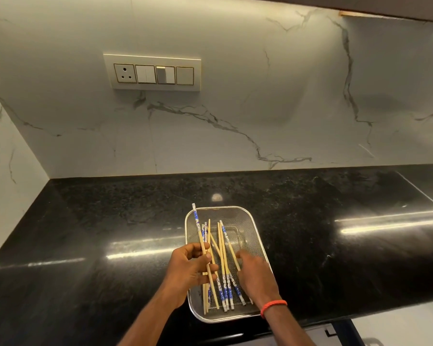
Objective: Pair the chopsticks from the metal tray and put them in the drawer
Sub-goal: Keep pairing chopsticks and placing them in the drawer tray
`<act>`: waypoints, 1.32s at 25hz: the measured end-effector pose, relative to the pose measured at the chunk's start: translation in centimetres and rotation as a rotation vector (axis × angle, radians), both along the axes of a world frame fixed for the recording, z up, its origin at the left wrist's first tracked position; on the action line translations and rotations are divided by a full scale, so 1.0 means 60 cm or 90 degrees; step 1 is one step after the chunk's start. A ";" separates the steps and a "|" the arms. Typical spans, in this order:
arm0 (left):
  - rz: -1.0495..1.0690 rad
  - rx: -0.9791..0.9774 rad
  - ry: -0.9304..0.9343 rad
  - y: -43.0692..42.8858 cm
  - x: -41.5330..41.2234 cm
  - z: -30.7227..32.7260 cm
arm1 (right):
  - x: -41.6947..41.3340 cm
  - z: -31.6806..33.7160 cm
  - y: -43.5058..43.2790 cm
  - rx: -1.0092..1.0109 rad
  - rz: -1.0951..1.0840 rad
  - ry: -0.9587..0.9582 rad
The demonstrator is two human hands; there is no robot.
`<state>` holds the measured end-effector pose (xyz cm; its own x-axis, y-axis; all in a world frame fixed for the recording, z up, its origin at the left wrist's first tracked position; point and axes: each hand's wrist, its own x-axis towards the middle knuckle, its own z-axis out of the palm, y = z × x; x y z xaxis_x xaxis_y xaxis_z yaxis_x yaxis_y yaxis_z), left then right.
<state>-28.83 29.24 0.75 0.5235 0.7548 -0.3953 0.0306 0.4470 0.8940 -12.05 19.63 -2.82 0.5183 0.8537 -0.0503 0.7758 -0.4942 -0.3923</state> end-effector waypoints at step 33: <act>-0.036 -0.030 -0.020 -0.017 -0.038 0.002 | -0.008 0.054 0.030 0.199 -0.207 0.520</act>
